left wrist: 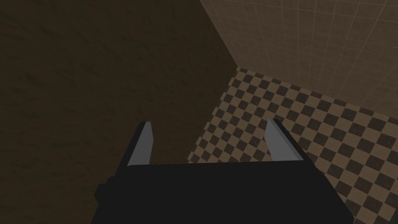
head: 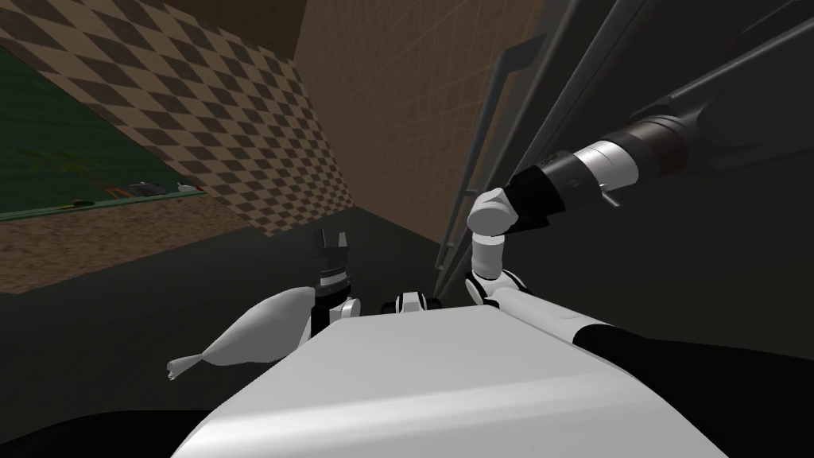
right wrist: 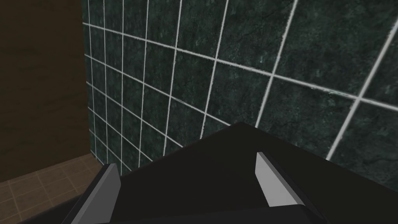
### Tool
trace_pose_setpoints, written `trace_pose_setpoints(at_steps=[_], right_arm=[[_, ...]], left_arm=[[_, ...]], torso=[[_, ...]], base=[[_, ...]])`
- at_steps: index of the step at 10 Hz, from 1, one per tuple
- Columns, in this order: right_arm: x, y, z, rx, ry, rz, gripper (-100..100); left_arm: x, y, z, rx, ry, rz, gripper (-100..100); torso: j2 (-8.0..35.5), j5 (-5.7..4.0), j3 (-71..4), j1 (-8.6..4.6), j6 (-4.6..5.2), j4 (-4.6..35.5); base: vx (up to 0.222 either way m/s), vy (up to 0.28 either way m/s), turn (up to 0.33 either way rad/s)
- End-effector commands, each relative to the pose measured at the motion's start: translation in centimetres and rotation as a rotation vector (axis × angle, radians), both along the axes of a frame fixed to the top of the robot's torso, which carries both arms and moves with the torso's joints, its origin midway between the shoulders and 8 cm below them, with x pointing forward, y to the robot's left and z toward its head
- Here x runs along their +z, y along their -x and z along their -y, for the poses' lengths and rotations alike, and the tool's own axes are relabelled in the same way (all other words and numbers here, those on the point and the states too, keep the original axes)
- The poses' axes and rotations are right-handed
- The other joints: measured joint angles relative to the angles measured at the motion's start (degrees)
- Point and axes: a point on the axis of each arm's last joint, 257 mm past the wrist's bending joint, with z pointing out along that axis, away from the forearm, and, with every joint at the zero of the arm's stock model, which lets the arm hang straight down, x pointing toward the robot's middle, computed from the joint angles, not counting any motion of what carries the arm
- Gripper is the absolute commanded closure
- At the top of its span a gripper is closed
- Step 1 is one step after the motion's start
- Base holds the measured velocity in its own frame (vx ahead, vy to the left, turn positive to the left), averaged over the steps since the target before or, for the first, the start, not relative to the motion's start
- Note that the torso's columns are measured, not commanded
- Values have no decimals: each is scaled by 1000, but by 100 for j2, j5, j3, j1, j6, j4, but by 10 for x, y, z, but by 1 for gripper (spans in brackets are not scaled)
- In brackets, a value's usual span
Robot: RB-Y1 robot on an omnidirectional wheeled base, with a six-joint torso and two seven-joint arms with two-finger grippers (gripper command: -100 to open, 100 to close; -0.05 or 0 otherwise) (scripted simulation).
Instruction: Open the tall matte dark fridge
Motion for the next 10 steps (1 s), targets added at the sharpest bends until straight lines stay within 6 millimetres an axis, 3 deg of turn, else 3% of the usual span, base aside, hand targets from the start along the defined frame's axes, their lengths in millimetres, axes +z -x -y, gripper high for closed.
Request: trace_pose_setpoints(at_steps=[1,3,8,10], right_arm=[[3,5,12,55,-61,58,-100],[8,9,12,79,-62,88,-100],[12,8,38,221,-207,186,-100],[18,11,38,254,-205,217,-100]], left_arm=[[0,0,0,0,0,0,0],[0,0,0,0,0,0,0],[0,0,0,0,0,0,0],[0,0,0,0,0,0,0]], torso=[[10,1,6,4,0,3],[7,2,5,5,0,3],[6,1,4,5,0,2],[7,4,5,11,-1,3]], base=[[22,-21,221],[17,-18,49],[22,-22,169],[13,2,73]])
